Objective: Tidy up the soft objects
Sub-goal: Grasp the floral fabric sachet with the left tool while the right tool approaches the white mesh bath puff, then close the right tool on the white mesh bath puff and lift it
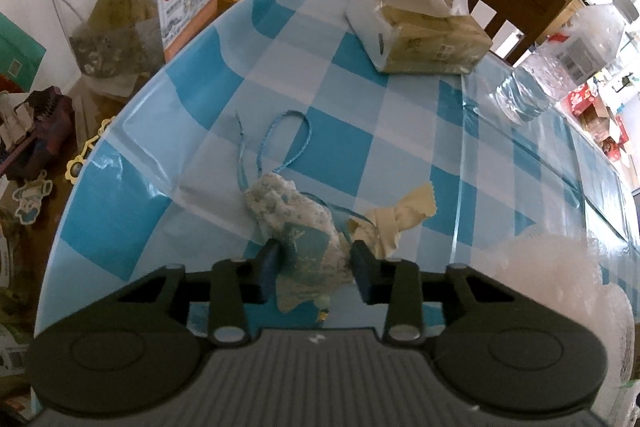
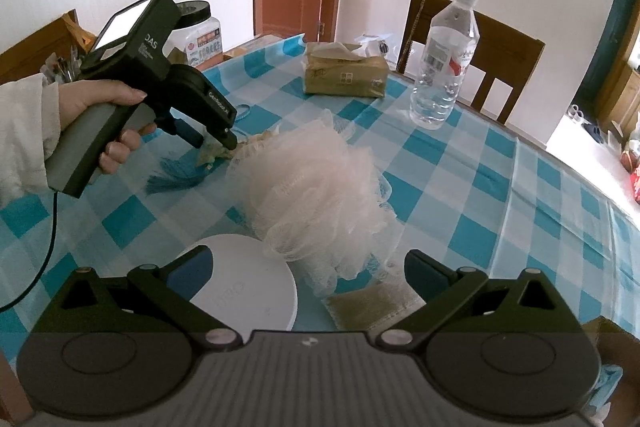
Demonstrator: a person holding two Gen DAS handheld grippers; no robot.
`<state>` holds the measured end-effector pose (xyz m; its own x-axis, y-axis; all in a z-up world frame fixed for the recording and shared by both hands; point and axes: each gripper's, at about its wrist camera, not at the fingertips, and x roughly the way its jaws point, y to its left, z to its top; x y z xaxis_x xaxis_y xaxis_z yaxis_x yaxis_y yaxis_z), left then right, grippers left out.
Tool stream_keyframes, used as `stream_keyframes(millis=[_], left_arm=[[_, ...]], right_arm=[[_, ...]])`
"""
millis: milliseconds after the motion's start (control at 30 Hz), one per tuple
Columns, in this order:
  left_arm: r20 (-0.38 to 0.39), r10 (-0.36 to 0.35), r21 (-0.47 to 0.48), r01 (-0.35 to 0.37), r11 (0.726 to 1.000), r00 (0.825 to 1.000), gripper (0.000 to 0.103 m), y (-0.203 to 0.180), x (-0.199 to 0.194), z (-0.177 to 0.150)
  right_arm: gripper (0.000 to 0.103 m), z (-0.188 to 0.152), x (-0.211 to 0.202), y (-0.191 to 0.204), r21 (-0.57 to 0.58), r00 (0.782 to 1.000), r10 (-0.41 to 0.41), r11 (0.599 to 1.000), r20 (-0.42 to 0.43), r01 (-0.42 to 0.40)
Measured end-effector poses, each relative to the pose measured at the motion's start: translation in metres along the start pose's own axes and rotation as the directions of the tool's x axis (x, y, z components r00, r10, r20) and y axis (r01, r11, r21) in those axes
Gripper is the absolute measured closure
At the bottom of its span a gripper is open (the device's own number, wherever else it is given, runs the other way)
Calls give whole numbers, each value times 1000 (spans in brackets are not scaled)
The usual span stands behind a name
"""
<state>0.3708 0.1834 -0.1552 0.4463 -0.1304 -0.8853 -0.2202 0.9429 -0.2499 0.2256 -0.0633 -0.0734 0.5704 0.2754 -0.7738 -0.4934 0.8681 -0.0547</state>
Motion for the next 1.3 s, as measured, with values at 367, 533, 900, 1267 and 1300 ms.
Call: stream_keyframes(millis=[367, 533, 900, 1267, 1300], left_arm=[[1, 40, -16, -40, 999, 999, 54, 7, -1, 1], [-10, 46, -39, -47, 998, 999, 42, 11, 3, 0], [-2, 56, -26, -56, 998, 998, 63, 10, 4, 3], [23, 48, 45, -49, 998, 999, 78, 3, -11, -5], [26, 46, 60, -47, 997, 999, 79, 2, -13, -6]], right_arm=[[0, 39, 36, -15, -5, 996, 74, 997, -51, -74], [0, 60, 72, -16, -26, 990, 72, 997, -119, -76], [0, 66, 110, -15, -9, 978, 91, 995, -190, -94], [24, 66, 114, -11, -34, 978, 73, 996, -197, -82], [27, 66, 113, -12, -30, 979, 74, 996, -191, -81]])
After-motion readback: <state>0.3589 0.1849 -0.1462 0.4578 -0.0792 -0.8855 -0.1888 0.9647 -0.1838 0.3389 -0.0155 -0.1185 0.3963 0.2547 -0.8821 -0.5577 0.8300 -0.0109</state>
